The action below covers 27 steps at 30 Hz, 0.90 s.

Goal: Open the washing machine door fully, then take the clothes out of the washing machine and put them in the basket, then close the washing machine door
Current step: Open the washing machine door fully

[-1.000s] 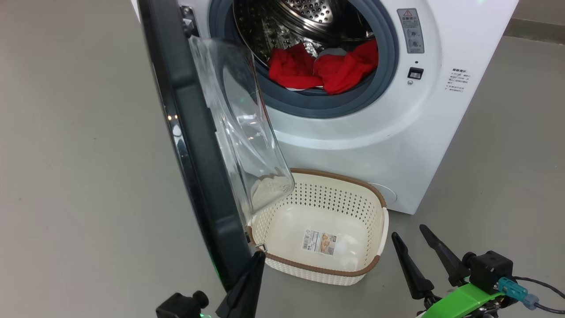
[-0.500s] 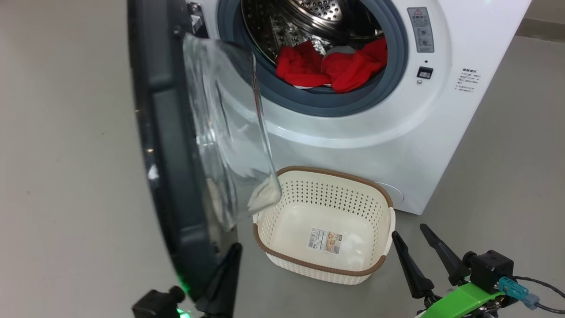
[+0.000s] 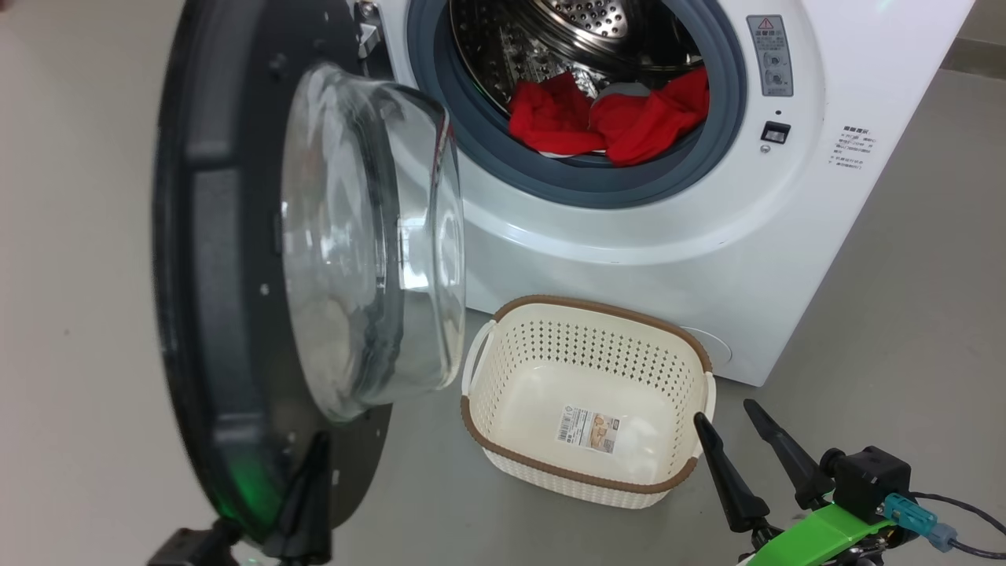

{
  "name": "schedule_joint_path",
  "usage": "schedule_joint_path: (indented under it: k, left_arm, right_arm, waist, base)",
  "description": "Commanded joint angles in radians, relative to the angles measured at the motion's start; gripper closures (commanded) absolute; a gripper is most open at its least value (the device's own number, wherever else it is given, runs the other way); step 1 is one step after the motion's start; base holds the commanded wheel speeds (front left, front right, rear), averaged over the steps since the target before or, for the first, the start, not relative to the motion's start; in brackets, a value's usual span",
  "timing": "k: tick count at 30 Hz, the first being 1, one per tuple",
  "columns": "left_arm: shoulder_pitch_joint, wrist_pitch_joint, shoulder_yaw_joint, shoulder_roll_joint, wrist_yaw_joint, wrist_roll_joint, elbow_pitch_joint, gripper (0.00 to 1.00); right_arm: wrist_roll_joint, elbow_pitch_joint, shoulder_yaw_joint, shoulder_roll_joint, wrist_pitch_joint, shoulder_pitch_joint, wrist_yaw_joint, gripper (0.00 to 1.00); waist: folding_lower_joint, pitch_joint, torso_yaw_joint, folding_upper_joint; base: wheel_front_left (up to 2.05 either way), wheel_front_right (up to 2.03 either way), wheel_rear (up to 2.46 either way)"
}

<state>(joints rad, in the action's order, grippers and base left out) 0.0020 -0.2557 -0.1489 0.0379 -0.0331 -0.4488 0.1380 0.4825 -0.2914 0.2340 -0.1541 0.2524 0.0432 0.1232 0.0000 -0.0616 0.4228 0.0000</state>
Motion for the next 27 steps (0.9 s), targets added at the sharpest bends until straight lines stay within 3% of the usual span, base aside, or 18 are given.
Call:
schedule_joint_path:
  k: [1, 27]
  left_arm:
    - [-0.014, -0.006, 0.070, 0.012, 0.017, 0.005, -0.017, 1.00]
    - [-0.230, -0.006, 0.537, 0.024, -0.070, 0.130, 0.179, 1.00]
  right_arm:
    - [-0.006, 0.025, 0.020, -0.002, 0.009, 0.018, 0.008, 0.00]
    - [-0.016, 0.027, 0.011, -0.021, 0.009, 0.043, 0.008, 0.00]
  waist:
    - [0.0000, -0.001, -0.001, 0.0000]
    - [0.0000, -0.062, -0.011, 0.0000]
  base:
    - [0.00, 0.00, 0.00]
    - [0.00, 0.00, 0.00]
